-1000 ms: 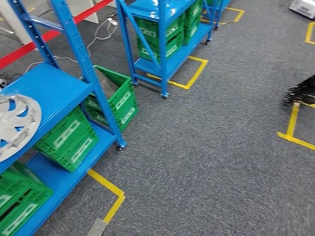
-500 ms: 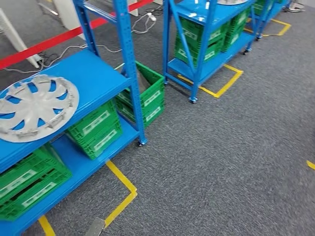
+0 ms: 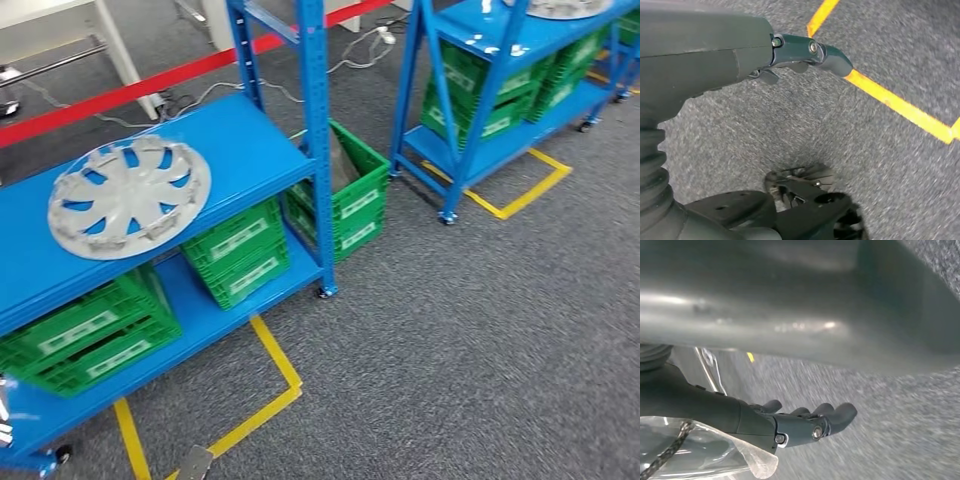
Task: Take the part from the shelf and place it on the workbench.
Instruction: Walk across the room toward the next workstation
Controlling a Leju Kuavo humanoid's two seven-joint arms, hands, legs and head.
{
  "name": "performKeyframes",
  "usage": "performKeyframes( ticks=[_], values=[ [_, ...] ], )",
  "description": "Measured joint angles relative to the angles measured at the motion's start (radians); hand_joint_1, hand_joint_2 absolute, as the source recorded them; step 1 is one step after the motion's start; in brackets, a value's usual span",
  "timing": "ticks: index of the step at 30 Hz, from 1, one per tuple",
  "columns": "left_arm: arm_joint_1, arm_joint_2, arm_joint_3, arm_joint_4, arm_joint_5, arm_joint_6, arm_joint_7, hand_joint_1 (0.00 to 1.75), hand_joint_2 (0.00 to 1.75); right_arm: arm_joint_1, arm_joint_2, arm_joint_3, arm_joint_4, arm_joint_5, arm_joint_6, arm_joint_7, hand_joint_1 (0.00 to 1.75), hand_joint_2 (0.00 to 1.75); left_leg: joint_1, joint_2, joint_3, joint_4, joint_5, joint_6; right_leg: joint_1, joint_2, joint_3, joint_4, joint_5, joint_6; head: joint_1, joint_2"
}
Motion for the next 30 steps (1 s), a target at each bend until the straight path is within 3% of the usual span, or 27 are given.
performKeyframes(
  ticks=[1,2,3,4,6,8,10,11,13,14,15,16,17,18,19,21,23,25,26,28,29,30],
  values=[
    [0.001,0.000,0.000,0.000,0.000,0.000,0.000,0.00,1.75,0.001,0.000,0.000,0.000,0.000,0.000,0.001,0.00,0.00,0.002,0.009,-0.028,0.051,-0.013,-0.002,0.002,-0.017,0.002,0.000,-0.003,-0.002,0.000,0.000],
    [0.002,0.000,0.000,0.000,0.000,0.000,0.000,0.00,1.75,0.000,0.000,0.000,0.000,0.000,0.000,0.001,0.00,0.00,0.003,0.013,-0.039,0.070,-0.007,-0.002,0.003,-0.032,0.005,0.000,-0.006,-0.003,0.000,0.000],
    [0.005,0.000,0.000,0.000,0.000,0.000,0.000,0.00,1.75,-0.001,0.000,0.000,0.000,0.000,0.000,0.002,0.00,0.00,0.004,0.015,-0.031,0.048,0.017,-0.001,0.004,-0.045,0.010,0.000,-0.010,-0.002,-0.001,0.000],
    [0.006,0.000,0.000,0.000,0.000,0.000,0.000,0.00,1.75,-0.002,0.000,0.000,0.000,0.000,0.000,0.002,0.00,0.00,0.002,0.024,-0.005,-0.008,0.055,0.004,0.005,-0.058,0.015,0.000,-0.013,-0.001,-0.001,0.000],
    [0.004,0.000,0.000,0.000,0.000,0.000,0.000,0.00,1.75,-0.002,0.001,0.000,0.000,0.000,0.000,0.001,0.00,0.00,-0.009,0.069,0.062,-0.144,0.111,0.021,0.008,-0.082,0.023,-0.001,-0.023,0.006,-0.001,0.000],
    [0.001,0.001,0.000,0.000,0.000,-0.001,0.000,0.00,1.75,-0.003,0.003,0.000,0.000,0.001,0.001,-0.001,0.00,0.00,-0.020,0.098,0.092,-0.207,0.118,0.032,0.011,-0.105,0.026,-0.002,-0.032,0.016,0.000,0.000],
    [0.002,0.001,0.001,0.000,0.000,-0.001,0.000,0.00,1.75,-0.009,0.003,0.000,0.000,0.003,0.001,-0.001,0.00,0.00,-0.020,0.079,0.095,-0.217,0.116,0.036,0.012,-0.124,0.038,-0.007,-0.038,0.025,0.000,0.000],
    [0.005,0.001,0.002,0.000,0.000,-0.001,0.001,0.00,1.75,-0.013,0.003,0.000,0.000,0.004,0.001,-0.002,0.00,0.00,-0.017,0.068,0.099,-0.224,0.119,0.040,0.011,-0.112,0.043,-0.002,-0.044,0.030,0.002,0.000],
    [0.005,0.001,0.003,0.000,0.000,-0.001,0.002,0.00,1.75,-0.017,0.003,0.001,0.000,0.006,0.001,-0.003,0.00,0.00,-0.008,0.046,0.108,-0.238,0.128,0.047,0.009,-0.055,0.020,0.056,-0.078,0.037,0.006,0.000],
    [0.003,0.000,0.004,0.000,0.000,-0.002,0.003,0.00,1.75,-0.016,0.002,0.001,0.000,0.006,0.001,-0.003,0.00,0.00,-0.007,0.034,0.110,-0.240,0.128,0.049,0.007,-0.024,-0.011,0.116,-0.105,0.039,0.008,0.000],
    [0.001,-0.001,0.004,0.000,-0.001,-0.002,0.003,0.00,1.75,-0.014,0.002,0.001,0.000,0.006,0.001,-0.003,0.00,0.00,-0.006,0.020,0.110,-0.240,0.128,0.051,0.007,-0.009,-0.050,0.185,-0.132,0.041,0.009,0.000],
    [0.000,-0.002,0.004,0.000,-0.001,-0.002,0.004,0.00,1.75,-0.012,0.002,0.002,0.000,0.005,0.001,-0.002,0.00,0.00,-0.005,0.006,0.110,-0.240,0.127,0.052,0.006,-0.003,-0.087,0.243,-0.146,0.043,0.010,0.000],
    [0.001,-0.003,0.004,0.000,-0.001,-0.002,0.004,0.00,1.75,-0.011,0.001,0.002,0.000,0.005,0.001,-0.002,0.00,0.00,-0.005,-0.008,0.112,-0.239,0.125,0.052,0.006,-0.001,-0.112,0.271,-0.141,0.045,0.009,0.000],
    [0.002,-0.003,0.004,0.000,-0.001,-0.002,0.005,0.00,1.75,-0.010,0.001,0.002,0.000,0.005,0.001,-0.001,0.00,0.00,-0.003,-0.023,0.114,-0.238,0.123,0.049,0.005,0.000,-0.119,0.260,-0.116,0.047,0.009,0.000],
    [0.003,-0.004,0.004,0.000,-0.002,-0.002,0.006,0.00,1.75,-0.010,0.001,0.002,0.000,0.005,0.001,-0.001,0.00,0.00,-0.001,-0.037,0.118,-0.236,0.120,0.046,0.003,0.005,-0.106,0.211,-0.074,0.049,0.009,0.000],
    [0.001,-0.004,0.005,0.000,-0.001,-0.003,0.007,0.00,1.75,-0.010,0.001,0.002,0.000,0.005,0.001,-0.001,0.00,0.00,0.002,-0.063,0.119,-0.226,0.111,0.033,-0.005,0.046,-0.057,0.080,-0.004,0.054,0.010,0.000],
    [-0.001,-0.004,0.006,0.000,-0.002,-0.003,0.008,0.00,1.75,-0.010,0.001,0.002,0.000,0.005,0.001,-0.002,0.00,0.00,0.004,-0.086,0.112,-0.217,0.106,0.021,-0.008,0.077,-0.026,0.018,0.011,0.046,0.012,0.000],
    [0.001,-0.003,0.007,0.000,-0.002,-0.003,0.009,0.00,1.75,-0.011,0.001,0.002,0.000,0.005,0.001,-0.002,0.00,0.00,0.006,-0.105,0.107,-0.218,0.109,0.011,-0.006,0.065,-0.020,0.015,0.009,0.030,0.012,0.000],
    [0.004,-0.003,0.008,0.000,-0.002,-0.003,0.009,0.00,1.75,-0.011,0.001,0.003,0.000,0.005,0.001,-0.001,0.00,0.00,0.006,-0.095,0.105,-0.214,0.107,0.006,-0.006,0.054,-0.017,0.013,0.010,0.022,0.011,0.000],
    [0.003,-0.002,0.010,0.000,-0.002,-0.003,0.010,0.00,1.75,-0.011,0.002,0.004,0.000,0.005,0.001,-0.002,0.00,0.00,0.004,-0.043,0.081,-0.163,0.077,-0.003,-0.007,0.029,-0.011,0.007,0.009,0.008,0.005,0.000],
    [0.001,-0.002,0.011,0.000,-0.002,-0.003,0.010,0.00,1.75,-0.009,0.002,0.004,0.000,0.006,0.001,-0.002,0.00,0.00,0.003,-0.011,0.055,-0.108,0.050,-0.007,-0.005,0.013,-0.009,0.006,0.007,0.003,0.002,0.000],
    [-0.001,-0.002,0.011,0.000,-0.002,-0.003,0.011,0.00,1.75,-0.007,0.001,0.004,0.000,0.005,0.001,-0.002,0.00,0.00,0.005,0.005,0.021,-0.041,0.020,-0.010,-0.003,-0.002,-0.007,0.006,0.004,-0.001,0.000,0.000]
  ],
)
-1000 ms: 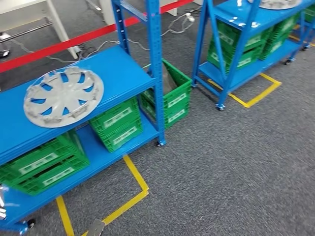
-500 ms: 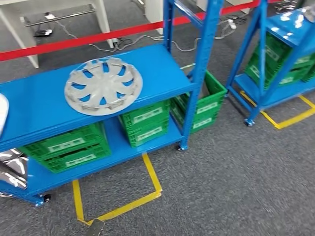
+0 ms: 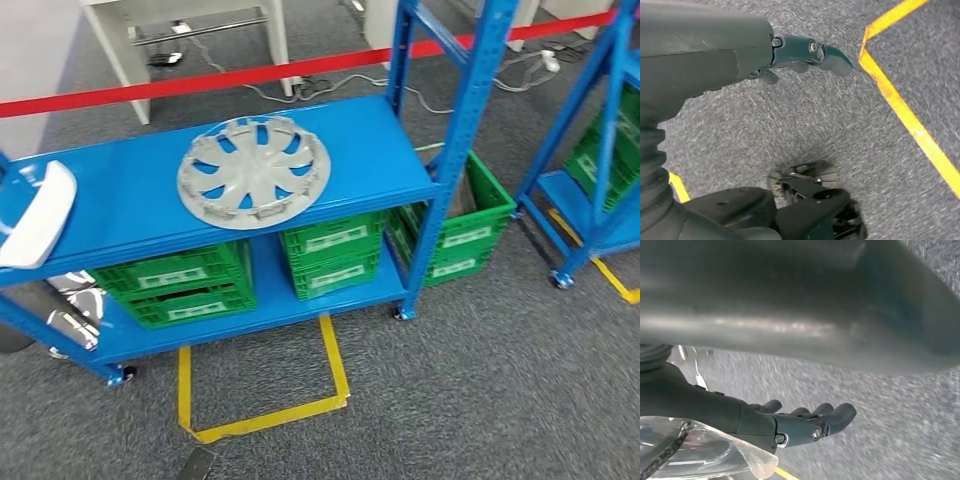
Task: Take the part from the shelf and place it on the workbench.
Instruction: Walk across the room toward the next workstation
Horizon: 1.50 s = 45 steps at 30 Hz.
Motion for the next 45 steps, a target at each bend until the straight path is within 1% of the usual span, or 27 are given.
performKeyframes(
  ticks=[1,2,3,5,7,9,11,13,15,17,18,19,20,22,24,26,28,30,32,33,34,36,37,39,41,43,45],
  values=[
    [-0.001,0.000,0.000,0.000,-0.001,0.000,0.000,0.00,1.75,0.002,-0.001,0.000,0.000,0.000,0.000,0.000,0.00,0.00,0.002,0.006,-0.031,0.061,-0.022,-0.002,0.002,-0.015,0.001,0.000,-0.002,-0.002,0.000,0.000],
    [0.001,0.000,0.000,0.000,-0.002,-0.001,0.000,0.00,1.75,0.003,-0.001,0.000,0.000,0.000,0.000,0.000,0.00,0.00,0.003,0.008,-0.050,0.098,-0.027,-0.001,0.004,-0.030,0.003,0.000,-0.005,-0.003,0.000,0.000],
    [0.002,0.000,0.000,0.000,-0.003,-0.001,0.000,0.00,1.75,0.003,-0.002,0.000,0.000,0.000,0.000,0.000,0.00,0.00,0.003,0.008,-0.051,0.097,-0.013,0.000,0.006,-0.044,0.006,0.000,-0.007,-0.004,0.000,0.000],
    [0.005,0.000,0.001,0.000,-0.005,-0.002,0.000,0.00,1.75,0.001,-0.002,0.000,0.000,0.000,0.000,0.001,0.00,0.00,-0.002,0.024,0.000,-0.009,0.057,0.014,0.011,-0.068,0.014,0.000,-0.013,-0.004,-0.001,0.000],
    [0.001,0.001,0.002,0.000,-0.006,-0.003,0.001,0.00,1.75,-0.001,-0.001,0.000,0.000,0.000,0.000,0.000,0.00,0.00,-0.016,0.072,0.059,-0.130,0.097,0.035,0.015,-0.091,0.022,-0.002,-0.019,0.001,0.000,0.000],
    [-0.002,0.002,0.002,0.000,-0.007,-0.003,0.001,0.00,1.75,-0.002,0.000,0.001,0.000,0.001,0.000,0.000,0.00,0.00,-0.028,0.094,0.076,-0.171,0.096,0.047,0.017,-0.114,0.027,-0.006,-0.023,0.011,0.001,0.000],
    [0.002,0.002,0.003,0.000,-0.007,-0.003,0.001,0.00,1.75,-0.007,-0.001,0.002,0.000,0.002,0.000,0.000,0.00,0.00,-0.026,0.071,0.079,-0.185,0.102,0.052,0.017,-0.128,0.035,-0.010,-0.026,0.022,0.000,0.000],
    [0.004,0.002,0.003,0.000,-0.006,-0.002,0.002,0.00,1.75,-0.010,-0.002,0.003,0.000,0.003,0.000,0.001,0.00,0.00,-0.017,0.048,0.091,-0.204,0.111,0.059,0.015,-0.083,0.022,0.025,-0.052,0.031,0.004,0.000],
    [0.000,0.001,0.004,0.000,-0.006,-0.003,0.002,0.00,1.75,-0.008,-0.003,0.004,0.000,0.005,-0.001,0.002,0.00,0.00,-0.011,0.025,0.096,-0.212,0.115,0.064,0.012,-0.021,-0.035,0.137,-0.106,0.036,0.009,0.000],
    [0.000,-0.001,0.004,0.000,-0.006,-0.004,0.003,0.00,1.75,-0.003,-0.003,0.005,0.000,0.004,-0.001,0.003,0.00,0.00,-0.010,-0.003,0.096,-0.211,0.115,0.065,0.010,-0.002,-0.099,0.245,-0.137,0.041,0.010,0.000],
    [0.002,-0.002,0.004,0.000,-0.006,-0.004,0.003,0.00,1.75,-0.002,-0.004,0.005,0.000,0.004,-0.001,0.004,0.00,0.00,-0.010,-0.016,0.097,-0.211,0.114,0.064,0.010,0.000,-0.113,0.256,-0.125,0.043,0.010,0.000],
    [0.004,-0.002,0.004,0.000,-0.007,-0.004,0.003,0.00,1.75,-0.001,-0.004,0.005,0.000,0.004,0.000,0.005,0.00,0.00,-0.009,-0.030,0.099,-0.209,0.113,0.061,0.009,0.002,-0.107,0.227,-0.094,0.045,0.010,0.000],
    [0.005,-0.002,0.004,0.000,-0.006,-0.004,0.003,0.00,1.75,-0.001,-0.004,0.005,0.000,0.004,0.000,0.005,0.00,0.00,-0.007,-0.043,0.101,-0.207,0.110,0.057,0.006,0.012,-0.084,0.164,-0.049,0.047,0.010,0.000],
    [0.004,-0.002,0.004,0.000,-0.006,-0.004,0.003,0.00,1.75,-0.001,-0.004,0.005,0.000,0.004,0.001,0.005,0.00,0.00,-0.005,-0.068,0.100,-0.197,0.103,0.046,-0.001,0.052,-0.031,0.042,0.005,0.049,0.011,0.000],
    [0.003,-0.001,0.005,0.000,-0.006,-0.004,0.003,0.00,1.75,-0.001,-0.004,0.005,0.000,0.005,0.003,0.005,0.00,0.00,-0.006,-0.087,0.093,-0.189,0.100,0.034,-0.002,0.072,-0.007,0.000,0.006,0.038,0.012,0.000],
    [0.006,0.000,0.005,0.000,-0.007,-0.003,0.003,0.00,1.75,-0.002,-0.003,0.005,0.000,0.005,0.003,0.006,0.00,0.00,-0.003,-0.099,0.088,-0.186,0.100,0.026,0.000,0.054,-0.002,-0.003,0.007,0.021,0.012,0.000],
    [0.008,0.002,0.006,0.000,-0.007,-0.002,0.003,0.00,1.75,-0.003,-0.001,0.005,0.000,0.005,0.002,0.007,0.00,0.00,-0.004,-0.068,0.073,-0.153,0.079,0.016,-0.002,0.034,0.002,-0.005,0.006,0.008,0.007,0.000],
    [0.004,0.002,0.006,0.000,-0.007,-0.002,0.003,0.00,1.75,0.000,0.000,0.005,0.000,0.006,0.001,0.007,0.00,0.00,-0.003,-0.015,0.021,-0.043,0.023,0.007,-0.001,0.011,0.007,-0.005,0.002,-0.002,0.001,0.000],
    [0.002,0.002,0.006,0.000,-0.007,-0.002,0.003,0.00,1.75,0.002,0.000,0.005,0.000,0.007,0.000,0.007,0.00,0.00,0.000,0.006,-0.043,0.082,-0.023,0.003,0.003,-0.015,0.010,-0.005,-0.004,-0.006,-0.001,0.000],
    [0.004,0.002,0.006,0.000,-0.007,-0.002,0.003,0.00,1.75,0.003,0.000,0.005,0.000,0.007,-0.001,0.007,0.00,0.00,0.001,0.009,-0.057,0.107,-0.021,0.004,0.006,-0.026,0.013,-0.005,-0.007,-0.006,-0.001,0.000],
    [0.006,0.002,0.006,0.000,-0.007,-0.002,0.003,0.00,1.75,0.003,0.000,0.005,0.000,0.007,-0.001,0.007,0.00,0.00,0.001,0.010,-0.051,0.091,0.001,0.008,0.008,-0.037,0.017,-0.005,-0.010,-0.007,-0.001,0.000],
    [0.007,0.002,0.006,0.000,-0.007,-0.002,0.003,0.00,1.75,0.002,0.000,0.005,0.000,0.007,-0.001,0.007,0.00,0.00,-0.006,0.020,0.005,-0.032,0.074,0.026,0.012,-0.053,0.026,-0.006,-0.017,-0.005,-0.001,0.000],
    [0.007,0.003,0.006,0.000,-0.007,-0.002,0.003,0.00,1.75,0.001,0.001,0.005,0.000,0.006,-0.001,0.008,0.00,0.00,-0.011,0.029,0.037,-0.096,0.097,0.039,0.014,-0.059,0.028,-0.007,-0.022,-0.002,0.000,0.000],
    [0.006,0.005,0.006,0.000,-0.007,-0.001,0.003,0.00,1.75,-0.004,0.004,0.005,0.001,0.004,-0.001,0.008,0.00,0.00,-0.021,0.041,0.071,-0.166,0.107,0.054,0.015,-0.070,0.026,-0.008,-0.029,0.007,0.001,0.000],
    [0.009,0.005,0.006,0.000,-0.007,-0.001,0.003,0.00,1.75,-0.009,0.004,0.005,0.001,0.000,-0.002,0.008,0.00,0.00,-0.023,0.038,0.077,-0.179,0.104,0.053,0.015,-0.077,0.034,-0.014,-0.031,0.016,0.001,0.000],
    [0.012,0.004,0.007,0.000,-0.008,0.000,0.004,0.00,1.75,-0.012,0.003,0.005,0.001,-0.004,-0.003,0.008,0.00,0.00,-0.021,0.034,0.085,-0.195,0.112,0.037,0.016,-0.077,0.046,-0.028,-0.025,0.005,0.005,0.000],
    [0.012,0.004,0.007,0.000,-0.008,0.000,0.006,0.00,0.87,-0.013,0.002,0.005,0.001,-0.005,-0.003,0.009,0.00,0.00,-0.019,0.033,0.090,-0.203,0.114,0.028,0.017,-0.072,0.054,-0.037,-0.021,-0.006,0.009,0.000]
  ],
)
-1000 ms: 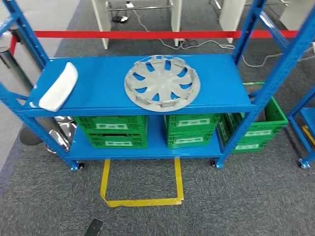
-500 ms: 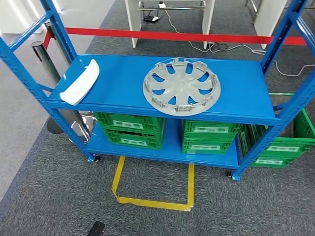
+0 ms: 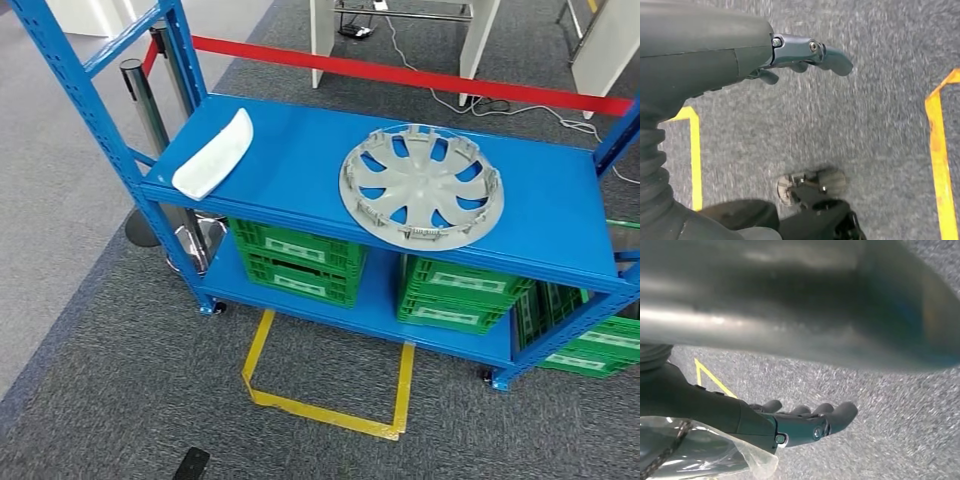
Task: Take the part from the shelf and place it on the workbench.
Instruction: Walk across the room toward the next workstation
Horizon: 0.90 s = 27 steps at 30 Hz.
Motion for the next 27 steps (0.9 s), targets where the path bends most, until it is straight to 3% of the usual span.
performKeyframes(
  ticks=[2,8,19,25,27],
  values=[
    [-0.001,-0.001,0.000,0.000,0.000,-0.001,0.001,0.00,0.00,0.001,0.000,0.000,0.000,-0.002,0.000,0.002,0.00,0.00,-0.002,0.000,0.001,0.001,-0.003,0.007,-0.002,0.003,0.006,-0.003,-0.001,0.004,0.000,0.000],
    [-0.006,-0.002,0.000,0.000,-0.002,-0.004,0.002,0.00,0.00,0.002,-0.003,0.000,0.000,-0.002,-0.001,0.005,0.00,0.00,-0.003,0.001,0.004,0.002,-0.009,0.016,-0.003,0.004,0.002,-0.015,-0.001,0.026,0.000,0.000],
    [-0.007,-0.002,0.001,0.000,-0.004,-0.009,0.005,0.00,0.00,0.002,-0.003,0.000,0.000,-0.016,-0.002,0.005,0.00,0.00,-0.002,0.001,0.008,0.002,-0.010,0.018,-0.004,0.004,0.006,-0.016,-0.001,0.030,0.000,0.000],
    [-0.007,-0.002,0.002,0.000,-0.004,-0.010,0.005,0.00,0.00,0.001,-0.003,0.000,0.000,-0.021,-0.001,0.010,0.00,0.00,-0.007,0.002,0.012,0.003,-0.017,0.033,-0.007,0.002,0.015,-0.023,-0.001,0.042,-0.001,0.000],
    [-0.007,-0.002,0.002,0.000,-0.004,-0.010,0.006,0.00,0.00,-0.001,-0.003,0.000,0.000,-0.020,-0.001,0.011,0.00,0.00,-0.001,0.003,0.022,-0.015,-0.011,0.040,-0.007,0.017,0.014,-0.010,-0.013,0.046,0.000,0.000]
  ],
)
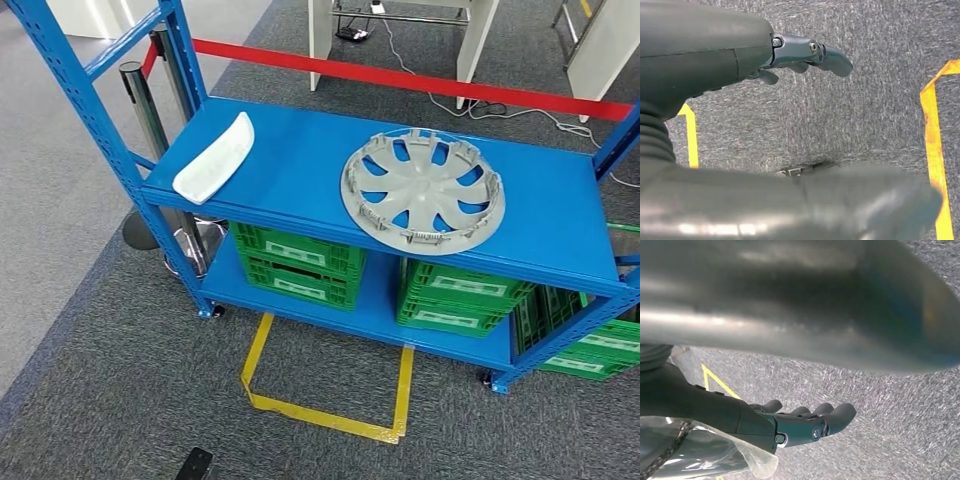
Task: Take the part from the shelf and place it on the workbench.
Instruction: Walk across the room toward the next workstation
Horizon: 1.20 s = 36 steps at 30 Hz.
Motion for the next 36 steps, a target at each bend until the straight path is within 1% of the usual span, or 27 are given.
performKeyframes(
  ticks=[1,2,4,5,6,7,8,9,10,11,12,14,15,16,17,19,20,21,22,24,25,26,27,29,30,31,36],
  values=[
    [-0.001,0.000,0.000,0.000,-0.001,0.000,0.000,0.00,0.00,0.000,0.000,0.000,0.000,0.000,0.000,0.000,0.00,0.00,0.004,0.001,0.006,-0.010,0.004,0.004,0.000,0.016,-0.014,0.031,-0.018,0.001,0.001,0.000],
    [-0.003,-0.001,0.000,0.000,-0.001,0.000,0.001,0.00,0.00,0.001,0.000,0.000,0.000,0.001,0.000,0.000,0.00,0.00,0.006,0.002,0.010,-0.015,0.006,0.006,0.000,0.033,-0.044,0.087,-0.045,0.001,0.002,0.000],
    [-0.006,-0.003,0.000,0.000,-0.002,0.000,0.002,0.00,0.00,0.005,-0.001,-0.001,0.000,0.001,0.000,0.002,0.00,0.00,0.007,0.003,0.013,-0.017,0.004,0.008,-0.001,0.053,-0.131,0.231,-0.097,0.002,0.004,0.000],
    [-0.006,-0.004,0.000,0.000,-0.002,-0.001,0.002,0.00,0.00,0.007,-0.002,-0.001,0.000,0.000,0.000,0.002,0.00,0.00,0.007,0.004,0.015,-0.016,0.001,0.007,-0.001,0.055,-0.167,0.280,-0.102,0.003,0.004,0.000],
    [-0.005,-0.004,0.000,0.000,-0.002,-0.001,0.002,0.00,0.00,0.010,-0.002,-0.001,0.000,0.000,0.000,0.003,0.00,0.00,0.008,0.005,0.019,-0.016,-0.002,0.005,-0.002,0.055,-0.185,0.291,-0.086,0.005,0.004,0.000],
    [-0.005,-0.005,0.000,0.000,-0.002,-0.001,0.002,0.00,0.00,0.012,-0.003,-0.001,0.000,0.000,0.000,0.003,0.00,0.00,0.009,0.007,0.024,-0.015,-0.006,0.001,-0.004,0.053,-0.180,0.258,-0.048,0.006,0.004,0.000],
    [-0.005,-0.006,0.000,0.000,-0.002,-0.001,0.002,0.00,0.00,0.012,-0.004,-0.001,0.000,0.000,0.000,0.003,0.00,0.00,0.011,0.010,0.030,-0.012,-0.013,-0.004,-0.006,0.044,-0.158,0.193,0.000,0.007,0.004,0.000],
    [-0.005,-0.006,0.000,0.000,-0.002,0.000,0.002,0.00,0.00,0.011,-0.004,-0.001,0.000,0.000,0.000,0.003,0.00,0.00,0.010,0.014,0.034,-0.007,-0.021,-0.011,-0.005,0.029,-0.131,0.126,0.036,0.008,0.005,0.000],
    [-0.005,-0.006,0.000,0.000,-0.002,0.000,0.002,0.00,0.00,0.009,-0.004,-0.001,0.000,0.000,0.000,0.003,0.00,0.00,0.009,0.018,0.037,0.000,-0.029,-0.018,-0.005,0.019,-0.107,0.073,0.060,0.004,0.006,0.000],
    [-0.005,-0.005,0.000,0.000,-0.002,0.000,0.003,0.00,0.00,0.007,-0.004,-0.001,0.000,0.000,0.001,0.003,0.00,0.00,0.007,0.022,0.038,0.006,-0.036,-0.023,-0.004,0.013,-0.093,0.043,0.069,-0.001,0.006,0.000],
    [-0.005,-0.004,0.000,0.000,-0.002,0.000,0.003,0.00,0.00,0.005,-0.003,-0.001,0.000,0.000,0.001,0.003,0.00,0.00,0.004,0.026,0.038,0.010,-0.041,-0.028,-0.002,0.014,-0.089,0.038,0.065,-0.008,0.005,0.000],
    [-0.005,-0.004,0.001,0.000,-0.002,0.000,0.004,0.00,0.00,0.006,-0.003,-0.001,0.000,0.000,0.001,0.003,0.00,0.00,0.006,0.033,0.041,0.015,-0.046,-0.035,-0.003,0.031,-0.091,0.039,0.066,-0.021,0.004,0.000],
    [-0.005,-0.004,0.001,0.000,-0.002,0.000,0.004,0.00,0.00,0.006,-0.003,-0.001,0.000,0.000,0.001,0.002,0.00,0.00,0.007,0.028,0.039,0.025,-0.056,-0.040,-0.004,0.037,-0.091,0.040,0.066,-0.027,0.003,0.000],
    [-0.005,-0.004,0.001,0.000,-0.002,0.000,0.004,0.00,0.00,0.006,-0.003,-0.001,0.000,0.000,0.001,0.002,0.00,0.00,0.010,0.020,0.028,0.052,-0.075,-0.046,-0.006,0.043,-0.091,0.040,0.066,-0.032,0.002,0.000],
    [-0.005,-0.004,0.001,0.000,-0.002,0.000,0.004,0.00,0.00,0.005,-0.003,-0.001,0.000,0.000,0.001,0.001,0.00,0.00,0.012,0.009,0.007,0.102,-0.104,-0.052,-0.008,0.049,-0.090,0.040,0.066,-0.036,0.000,0.000],
    [-0.004,-0.004,0.001,0.000,-0.002,0.000,0.004,0.00,0.00,0.004,-0.003,-0.001,0.000,0.000,-0.001,0.000,0.00,0.00,0.016,-0.003,-0.061,0.242,-0.165,-0.060,-0.007,0.061,-0.090,0.040,0.064,-0.042,-0.001,0.000],
    [-0.004,-0.004,0.001,0.000,-0.002,0.000,0.004,0.00,0.00,0.005,-0.003,-0.001,0.000,0.000,-0.002,0.000,0.00,0.00,0.017,-0.003,-0.091,0.296,-0.179,-0.060,-0.006,0.067,-0.089,0.040,0.063,-0.043,-0.001,0.000],
    [-0.002,-0.004,0.001,0.000,-0.002,0.000,0.004,0.00,0.00,0.005,-0.003,-0.001,0.000,0.001,-0.003,0.000,0.00,0.00,0.018,-0.003,-0.107,0.319,-0.174,-0.059,-0.005,0.073,-0.087,0.040,0.062,-0.044,-0.001,0.000],
    [-0.002,-0.004,0.001,0.000,-0.002,0.000,0.004,0.00,0.00,0.006,-0.003,-0.001,0.000,0.001,-0.003,0.000,0.00,0.00,0.017,-0.004,-0.105,0.298,-0.146,-0.054,-0.003,0.078,-0.085,0.040,0.061,-0.045,-0.001,0.000],
    [-0.002,-0.003,0.001,0.000,-0.002,0.000,0.004,0.00,0.00,0.005,-0.003,-0.001,0.000,0.002,-0.004,0.000,0.00,0.00,0.013,-0.010,-0.059,0.170,-0.060,-0.036,0.000,0.087,-0.079,0.039,0.059,-0.046,-0.001,0.000],
    [-0.003,-0.003,0.001,0.000,-0.002,0.000,0.004,0.00,0.00,0.005,-0.002,-0.001,0.000,0.003,-0.004,0.001,0.00,0.00,0.011,-0.014,-0.034,0.103,-0.029,-0.025,0.003,0.089,-0.077,0.039,0.057,-0.045,0.000,0.000],
    [-0.005,-0.002,0.001,0.000,-0.002,0.000,0.004,0.00,0.00,0.005,-0.001,-0.001,0.000,0.005,-0.004,0.002,0.00,0.00,0.009,-0.018,-0.017,0.055,-0.012,-0.022,0.005,0.090,-0.078,0.040,0.055,-0.043,-0.001,0.000],
    [-0.007,-0.003,0.001,0.000,-0.002,0.000,0.004,0.00,0.00,0.004,-0.001,-0.001,0.000,0.007,-0.004,0.003,0.00,0.00,0.008,-0.021,-0.009,0.031,-0.010,-0.032,0.005,0.091,-0.081,0.041,0.053,-0.043,0.001,0.000],
    [-0.007,-0.004,0.001,0.000,-0.003,0.000,0.005,0.00,0.00,0.004,-0.002,-0.001,0.000,0.010,-0.005,0.005,0.00,0.00,0.009,-0.022,-0.008,0.021,-0.011,-0.051,0.005,0.090,-0.084,0.043,0.051,-0.041,0.001,0.000],
    [-0.006,-0.005,0.001,0.000,-0.003,0.000,0.005,0.00,0.00,0.005,-0.003,-0.001,0.000,0.010,-0.005,0.005,0.00,0.00,0.009,-0.022,-0.008,0.021,-0.012,-0.055,0.004,0.090,-0.084,0.042,0.052,-0.040,0.002,0.000],
    [-0.005,-0.004,0.001,0.000,-0.003,0.000,0.005,0.00,0.00,0.005,-0.003,-0.001,0.000,0.011,-0.005,0.005,0.00,0.00,0.007,-0.022,-0.008,0.022,-0.012,-0.049,0.003,0.090,-0.083,0.041,0.053,-0.038,0.002,0.000],
    [-0.006,-0.005,0.002,0.000,-0.002,0.000,0.005,0.00,0.00,0.004,-0.003,-0.001,0.000,0.011,-0.005,0.005,0.00,0.00,0.005,-0.022,-0.008,0.022,-0.012,-0.043,0.001,0.090,-0.078,0.033,0.057,-0.031,0.002,0.000]
  ],
)
